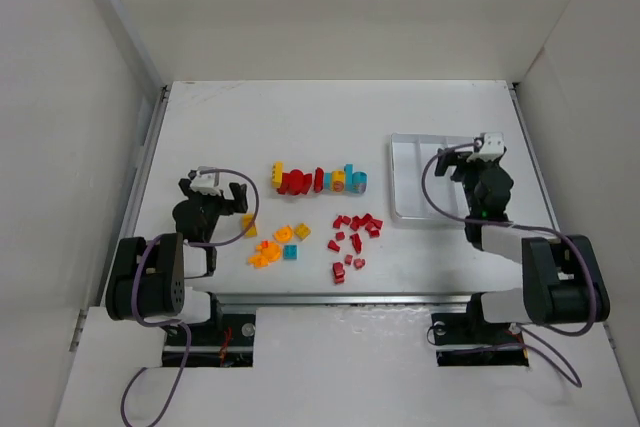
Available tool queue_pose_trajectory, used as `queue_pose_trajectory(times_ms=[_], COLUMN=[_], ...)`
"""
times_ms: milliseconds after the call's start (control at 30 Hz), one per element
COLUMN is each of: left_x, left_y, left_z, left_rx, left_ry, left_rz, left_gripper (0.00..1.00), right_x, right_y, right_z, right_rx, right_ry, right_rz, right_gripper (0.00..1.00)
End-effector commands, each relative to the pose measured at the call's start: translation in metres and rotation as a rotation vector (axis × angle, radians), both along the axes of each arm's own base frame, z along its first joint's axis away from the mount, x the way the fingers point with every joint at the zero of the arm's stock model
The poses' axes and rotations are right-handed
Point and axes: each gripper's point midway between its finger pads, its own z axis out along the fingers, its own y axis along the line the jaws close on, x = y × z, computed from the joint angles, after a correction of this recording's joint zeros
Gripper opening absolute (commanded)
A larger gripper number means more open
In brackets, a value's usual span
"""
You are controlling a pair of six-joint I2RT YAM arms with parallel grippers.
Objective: Sort the legos into containers by color
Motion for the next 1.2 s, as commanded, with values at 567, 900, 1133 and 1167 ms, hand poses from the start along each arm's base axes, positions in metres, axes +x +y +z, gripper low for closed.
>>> queue_pose_trajectory(times_ms=[567, 900, 1133, 1167], left_x=[0.075, 0.042, -0.003, -0.003], left_y=[-0.062, -0.196, -0.206, -0.197], left_z=[0.300, 0.172, 0.127, 0.125], left_rx=[1.101, 0.910, 0.680, 0.663], left_ry=[-0.440, -0.049, 0.084, 0.084], left_rz=[-0.170, -0.765, -0.868, -0.840], left_gripper=[1.00, 1.00, 0.83, 0.82], right_x=[-0.005, 0.006, -0.059, -0.067], right_y=[-0.032, 0.079, 0.149, 0.158], right_z=[0.302, 0.185, 0.062, 0.053], right_rx=[-0.409, -0.199, -0.123, -0.113], right_ry=[-0.016, 0.340, 0.672, 0.698], right_rz=[-0.484, 0.137, 0.393, 0.409], right_gripper=[0.99, 0.99, 0.89, 0.87])
